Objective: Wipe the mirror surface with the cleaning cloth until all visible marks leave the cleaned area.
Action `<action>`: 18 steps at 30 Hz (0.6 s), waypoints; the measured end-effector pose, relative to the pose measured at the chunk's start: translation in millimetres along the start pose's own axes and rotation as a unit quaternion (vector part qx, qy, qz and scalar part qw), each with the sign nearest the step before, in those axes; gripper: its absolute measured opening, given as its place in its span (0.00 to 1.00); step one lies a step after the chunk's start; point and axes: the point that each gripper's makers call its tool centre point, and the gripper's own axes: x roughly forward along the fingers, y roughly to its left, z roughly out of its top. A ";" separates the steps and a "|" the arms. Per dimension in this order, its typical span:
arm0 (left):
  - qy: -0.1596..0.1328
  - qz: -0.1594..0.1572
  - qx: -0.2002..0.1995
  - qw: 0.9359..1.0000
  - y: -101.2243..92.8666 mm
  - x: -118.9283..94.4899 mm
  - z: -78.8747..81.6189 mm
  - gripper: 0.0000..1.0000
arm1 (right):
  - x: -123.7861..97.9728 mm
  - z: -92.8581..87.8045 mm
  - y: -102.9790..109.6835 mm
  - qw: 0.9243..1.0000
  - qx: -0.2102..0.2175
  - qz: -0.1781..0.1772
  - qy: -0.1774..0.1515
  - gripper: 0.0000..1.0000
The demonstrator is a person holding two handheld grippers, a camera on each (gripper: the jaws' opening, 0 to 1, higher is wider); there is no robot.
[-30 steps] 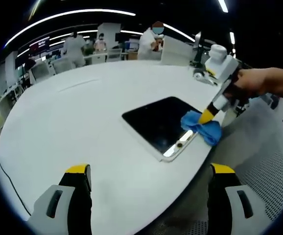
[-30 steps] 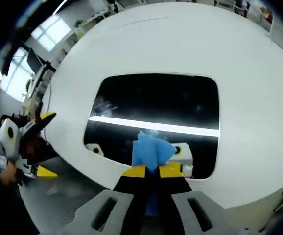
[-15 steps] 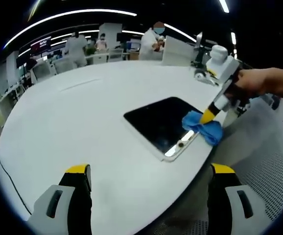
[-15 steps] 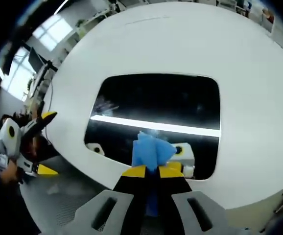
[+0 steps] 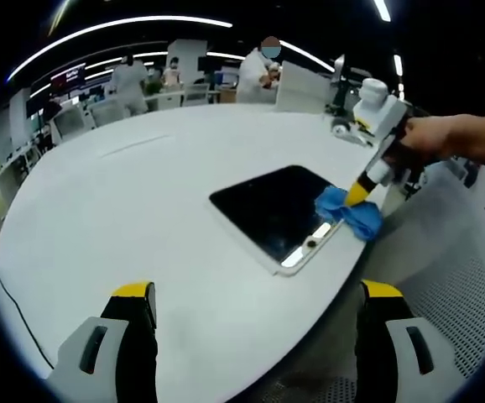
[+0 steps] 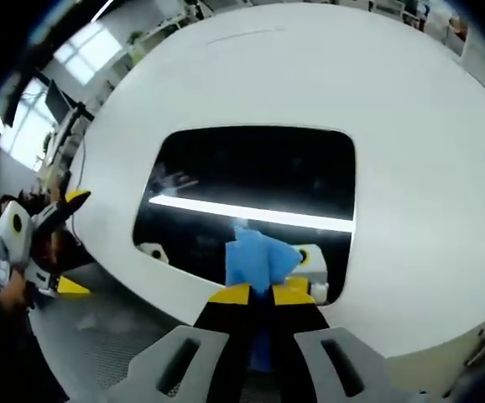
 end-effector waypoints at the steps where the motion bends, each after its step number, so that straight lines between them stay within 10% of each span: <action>1: -0.002 0.000 -0.001 1.000 0.2 -0.2 0.5 1.00 | -0.3 0.0 -1.0 1.000 0.003 0.000 0.000 0.01; 18: 0.000 -0.001 -0.004 1.000 -0.6 -0.9 -0.6 1.00 | -8.3 -3.9 -30.6 1.000 0.020 -0.018 -0.002 0.01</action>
